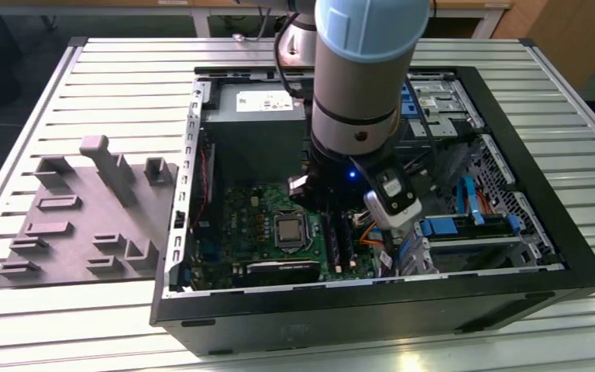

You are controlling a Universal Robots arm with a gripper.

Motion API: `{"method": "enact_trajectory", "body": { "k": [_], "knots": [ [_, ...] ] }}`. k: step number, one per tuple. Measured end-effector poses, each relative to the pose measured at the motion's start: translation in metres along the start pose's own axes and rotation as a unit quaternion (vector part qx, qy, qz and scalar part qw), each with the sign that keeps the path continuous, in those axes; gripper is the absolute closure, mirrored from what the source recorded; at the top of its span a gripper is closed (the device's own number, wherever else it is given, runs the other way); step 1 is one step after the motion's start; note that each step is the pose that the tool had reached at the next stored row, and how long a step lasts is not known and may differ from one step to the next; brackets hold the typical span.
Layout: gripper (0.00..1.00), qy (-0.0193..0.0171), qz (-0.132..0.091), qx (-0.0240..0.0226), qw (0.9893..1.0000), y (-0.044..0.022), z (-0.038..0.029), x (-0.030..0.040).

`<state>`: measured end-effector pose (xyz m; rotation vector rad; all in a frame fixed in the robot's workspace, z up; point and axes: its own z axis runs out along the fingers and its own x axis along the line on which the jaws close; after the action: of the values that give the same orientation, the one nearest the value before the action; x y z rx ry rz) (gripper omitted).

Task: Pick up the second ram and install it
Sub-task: 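Press down the second ram until it locks into place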

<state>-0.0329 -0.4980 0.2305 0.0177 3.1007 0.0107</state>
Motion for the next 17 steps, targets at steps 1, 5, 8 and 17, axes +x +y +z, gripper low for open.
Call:
{"method": "enact_trajectory", "body": {
  "k": [1,5,8,17],
  "knots": [
    [0.89,0.0000,0.000,0.0000,1.0000,-0.0006,0.0000,0.0000],
    [0.89,0.0000,0.000,0.0000,1.0000,-0.0034,0.0001,0.0000],
    [0.89,0.0000,0.000,0.0000,1.0000,-0.0053,0.0001,-0.0001],
    [0.89,0.0000,0.000,0.0000,1.0000,-0.0121,0.0003,-0.0001]
  ]
}}
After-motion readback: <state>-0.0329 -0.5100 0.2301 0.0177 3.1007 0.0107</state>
